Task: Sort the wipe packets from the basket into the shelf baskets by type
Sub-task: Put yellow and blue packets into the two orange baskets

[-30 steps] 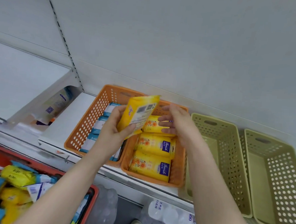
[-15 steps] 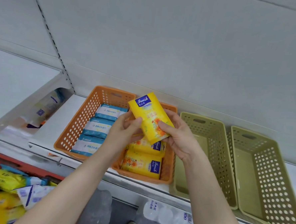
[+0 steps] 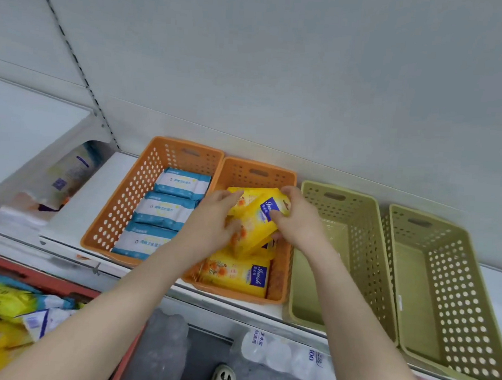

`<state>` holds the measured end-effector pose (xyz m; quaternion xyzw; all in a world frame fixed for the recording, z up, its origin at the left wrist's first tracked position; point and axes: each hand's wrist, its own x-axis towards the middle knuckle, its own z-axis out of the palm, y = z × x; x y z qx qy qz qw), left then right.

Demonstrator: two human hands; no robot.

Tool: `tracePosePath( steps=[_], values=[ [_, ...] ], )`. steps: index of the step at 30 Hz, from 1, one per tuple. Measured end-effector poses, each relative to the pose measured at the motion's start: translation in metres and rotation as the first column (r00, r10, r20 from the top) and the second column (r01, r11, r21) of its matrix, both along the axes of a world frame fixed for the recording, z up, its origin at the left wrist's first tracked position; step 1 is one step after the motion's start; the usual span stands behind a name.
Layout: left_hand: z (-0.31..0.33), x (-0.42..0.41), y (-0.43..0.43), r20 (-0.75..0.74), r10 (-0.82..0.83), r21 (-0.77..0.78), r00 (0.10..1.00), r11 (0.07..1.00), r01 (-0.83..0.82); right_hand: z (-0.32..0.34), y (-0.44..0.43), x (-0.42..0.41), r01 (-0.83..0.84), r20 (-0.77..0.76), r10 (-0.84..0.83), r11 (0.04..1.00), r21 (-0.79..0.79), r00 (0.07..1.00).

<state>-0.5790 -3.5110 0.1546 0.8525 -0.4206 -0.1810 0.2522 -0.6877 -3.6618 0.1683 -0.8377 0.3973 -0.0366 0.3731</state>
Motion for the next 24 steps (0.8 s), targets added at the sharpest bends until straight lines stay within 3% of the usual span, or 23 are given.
tracePosePath(
  steps=[4,6,9,12,16,19,24],
  values=[
    [-0.025,-0.019,-0.002,0.039,-0.098,0.153,0.994,0.984,0.091,-0.018,0.026,0.02,0.104,-0.111,-0.1,0.994,0.035,0.989],
    [-0.038,-0.022,-0.006,0.082,-0.159,0.325,0.984,0.937,0.125,-0.014,0.033,0.024,-0.05,-0.344,0.017,0.995,-0.088,0.939],
    [-0.049,-0.024,-0.01,0.129,-0.214,0.442,0.968,0.887,0.137,0.001,0.03,0.025,-0.336,-0.517,0.115,0.872,-0.356,0.848],
    [-0.052,-0.024,-0.012,0.162,-0.272,0.464,0.948,0.87,0.17,0.003,0.009,0.039,-0.434,-0.44,0.204,0.732,-0.525,0.875],
    [-0.053,-0.023,-0.009,0.154,-0.305,0.458,0.94,0.865,0.206,-0.02,-0.021,0.075,-0.605,-0.496,0.405,0.711,-0.359,0.768],
    [-0.051,-0.024,-0.006,0.146,-0.313,0.436,0.938,0.872,0.223,-0.039,-0.029,0.085,-0.683,-0.574,0.451,0.672,-0.285,0.684],
    [-0.046,-0.024,-0.005,0.156,-0.305,0.407,0.94,0.887,0.22,-0.049,-0.024,0.08,-0.615,-0.486,0.405,0.659,-0.432,0.775]
  ],
)
